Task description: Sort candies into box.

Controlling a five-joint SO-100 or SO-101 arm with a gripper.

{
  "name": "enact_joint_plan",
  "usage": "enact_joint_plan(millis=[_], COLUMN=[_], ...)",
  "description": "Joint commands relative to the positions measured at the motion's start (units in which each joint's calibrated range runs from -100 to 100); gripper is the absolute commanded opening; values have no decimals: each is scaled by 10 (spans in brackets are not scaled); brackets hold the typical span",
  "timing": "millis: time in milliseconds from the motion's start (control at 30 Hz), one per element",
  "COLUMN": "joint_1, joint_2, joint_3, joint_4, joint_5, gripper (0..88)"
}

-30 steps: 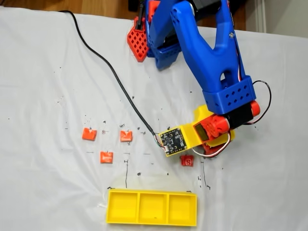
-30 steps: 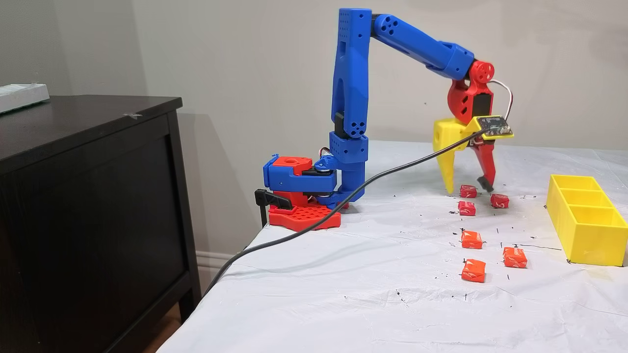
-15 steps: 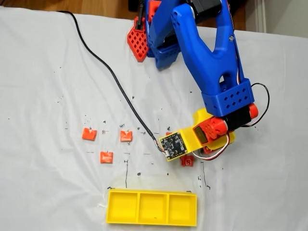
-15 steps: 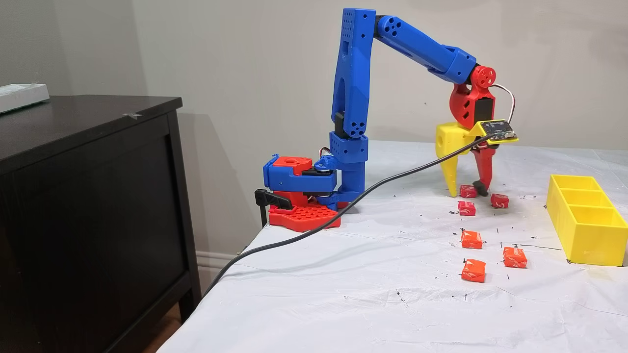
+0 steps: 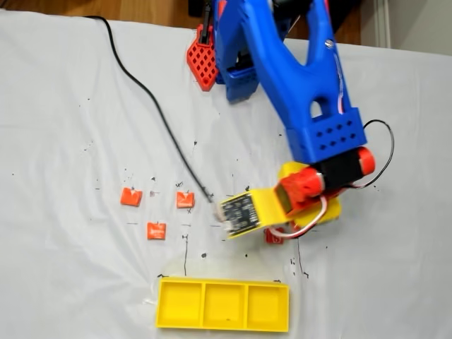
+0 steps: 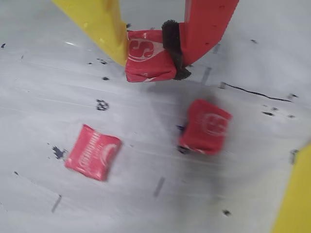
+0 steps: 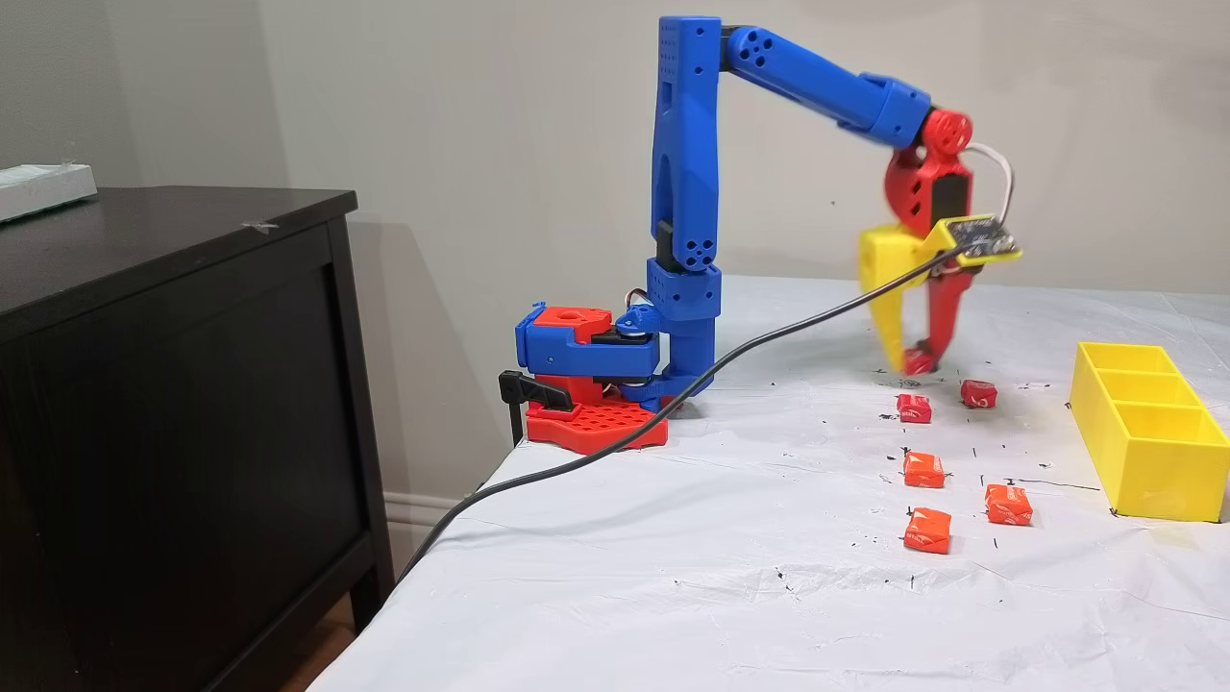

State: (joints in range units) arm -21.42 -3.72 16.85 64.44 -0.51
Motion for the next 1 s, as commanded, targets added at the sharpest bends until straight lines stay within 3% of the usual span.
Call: enact_joint_plan(millis=[0, 433, 767, 967], joint_1=[54, 107, 117, 112], joint_2=[-94, -38, 5, 46], joint_3=[-144, -236, -180, -179], joint_4=[6, -51, -160, -168], joint_5=[-5, -10, -24, -20], gripper=[2, 2, 1, 1])
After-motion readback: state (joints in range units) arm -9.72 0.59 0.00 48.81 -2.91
